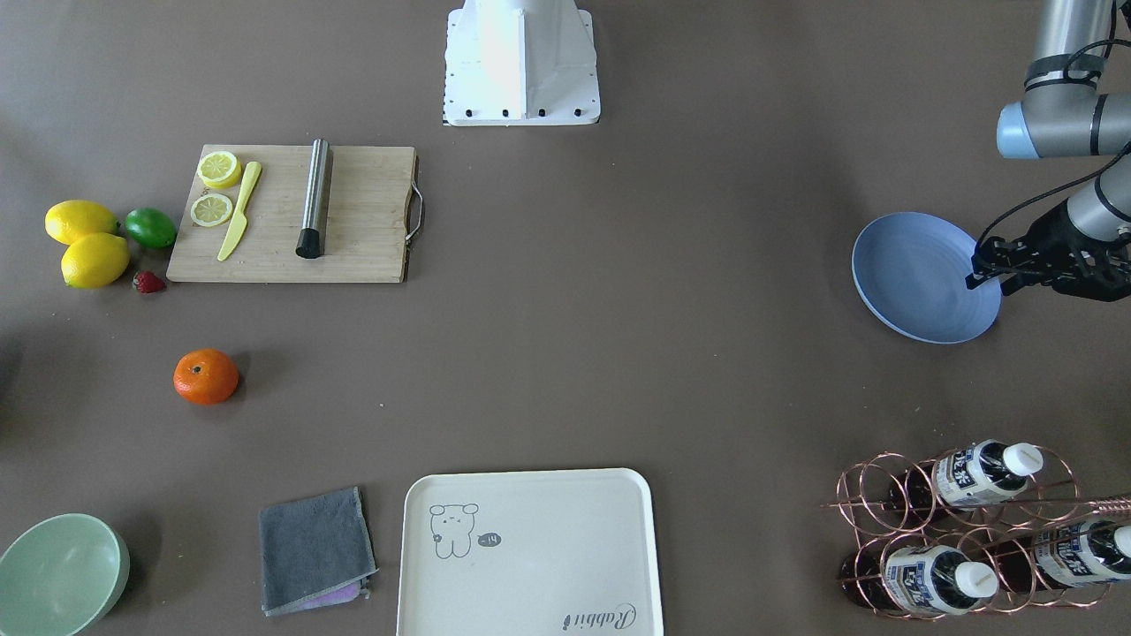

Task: Pick orange to plate

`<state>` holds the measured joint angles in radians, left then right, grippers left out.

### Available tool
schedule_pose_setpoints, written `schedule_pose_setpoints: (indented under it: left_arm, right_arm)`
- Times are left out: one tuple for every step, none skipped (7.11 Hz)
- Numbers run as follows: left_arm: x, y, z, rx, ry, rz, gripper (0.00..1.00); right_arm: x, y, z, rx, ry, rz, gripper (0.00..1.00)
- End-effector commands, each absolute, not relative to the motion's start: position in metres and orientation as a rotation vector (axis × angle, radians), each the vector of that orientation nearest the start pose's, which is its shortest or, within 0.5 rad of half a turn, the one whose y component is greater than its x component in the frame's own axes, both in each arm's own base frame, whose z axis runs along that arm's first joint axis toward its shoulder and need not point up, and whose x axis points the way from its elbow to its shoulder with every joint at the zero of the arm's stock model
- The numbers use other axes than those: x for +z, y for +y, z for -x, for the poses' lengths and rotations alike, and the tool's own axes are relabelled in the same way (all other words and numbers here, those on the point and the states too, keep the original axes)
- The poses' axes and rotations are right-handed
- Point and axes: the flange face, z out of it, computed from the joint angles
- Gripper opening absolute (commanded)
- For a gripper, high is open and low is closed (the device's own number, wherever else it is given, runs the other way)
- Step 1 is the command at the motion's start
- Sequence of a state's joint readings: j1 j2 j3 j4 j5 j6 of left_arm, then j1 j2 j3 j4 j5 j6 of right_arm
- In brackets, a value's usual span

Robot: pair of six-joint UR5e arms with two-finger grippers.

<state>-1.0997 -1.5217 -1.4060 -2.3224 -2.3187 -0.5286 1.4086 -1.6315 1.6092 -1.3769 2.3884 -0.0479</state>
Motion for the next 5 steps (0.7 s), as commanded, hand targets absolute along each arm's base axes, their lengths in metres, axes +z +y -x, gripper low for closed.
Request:
schedule_pose_setpoints:
  left_arm:
    - [0.686, -0.46, -0.164, 0.151, 0.886, -0.089, 0.56]
    - [0.687, -0.46, -0.164, 0.15, 0.884, -0.086, 0.25]
    - [0.686, -0.46, -0.164, 0.153, 0.888, -0.094, 0.0]
    - [0.678, -0.462, -0.164, 0.155, 0.897, -0.109, 0.0]
    - [0.663, -0.463, -0.166, 0.143, 0.919, -0.113, 0.0]
  right_arm:
    - [0.646, -0.479, 0.017, -0.27, -0.826, -0.116, 1.0]
    - [0.646, -0.479, 0.017, -0.269, -0.827, -0.114, 1.0]
    - [0.644, -0.479, 0.017, -0.272, -0.828, -0.119, 1.0]
    - [0.642, -0.48, 0.017, -0.273, -0.829, -0.123, 1.0]
    - [0.636, -0.481, 0.019, -0.275, -0.855, -0.126, 1.0]
